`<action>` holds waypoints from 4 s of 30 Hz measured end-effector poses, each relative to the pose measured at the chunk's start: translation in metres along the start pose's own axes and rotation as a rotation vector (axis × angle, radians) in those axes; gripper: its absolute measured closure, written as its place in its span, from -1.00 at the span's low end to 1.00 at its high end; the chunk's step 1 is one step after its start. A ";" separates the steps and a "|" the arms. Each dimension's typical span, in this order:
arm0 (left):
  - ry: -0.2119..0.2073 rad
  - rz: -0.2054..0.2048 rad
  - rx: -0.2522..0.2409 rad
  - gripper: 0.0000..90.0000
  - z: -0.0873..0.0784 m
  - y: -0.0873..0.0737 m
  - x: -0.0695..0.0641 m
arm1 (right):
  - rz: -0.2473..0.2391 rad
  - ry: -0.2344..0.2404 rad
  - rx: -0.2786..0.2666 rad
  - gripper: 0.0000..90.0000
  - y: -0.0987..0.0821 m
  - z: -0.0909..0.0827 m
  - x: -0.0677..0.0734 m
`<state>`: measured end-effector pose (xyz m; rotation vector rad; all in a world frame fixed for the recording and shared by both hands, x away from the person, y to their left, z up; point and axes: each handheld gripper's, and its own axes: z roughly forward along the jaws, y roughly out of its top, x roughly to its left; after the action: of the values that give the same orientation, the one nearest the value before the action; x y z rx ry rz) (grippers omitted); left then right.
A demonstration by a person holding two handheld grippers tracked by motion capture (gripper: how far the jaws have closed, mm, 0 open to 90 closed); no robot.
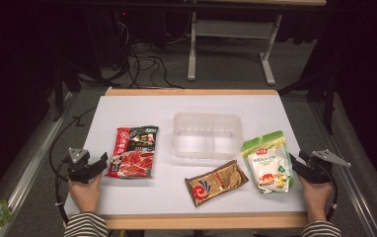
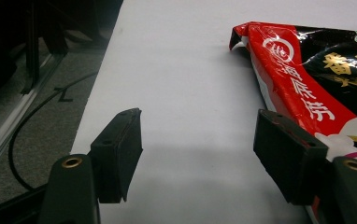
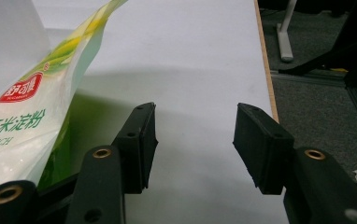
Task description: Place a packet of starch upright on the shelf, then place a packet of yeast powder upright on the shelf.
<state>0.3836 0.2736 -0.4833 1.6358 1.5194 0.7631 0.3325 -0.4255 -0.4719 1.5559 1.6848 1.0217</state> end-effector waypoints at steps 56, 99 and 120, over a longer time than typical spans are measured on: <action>0.008 0.017 0.016 -0.29 0.001 0.000 -0.002 | 0.000 -0.020 -0.049 0.08 0.006 -0.025 0.002; 0.023 0.024 0.040 -0.28 0.003 0.001 -0.003 | -0.048 0.165 0.106 -0.13 0.043 -0.031 0.031; 0.020 0.027 0.037 -0.28 0.003 0.001 -0.003 | -0.080 0.256 0.292 -0.08 0.056 0.019 0.038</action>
<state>0.3864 0.2705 -0.4838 1.6840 1.5366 0.7717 0.3733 -0.3845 -0.4310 1.5711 2.1350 1.0021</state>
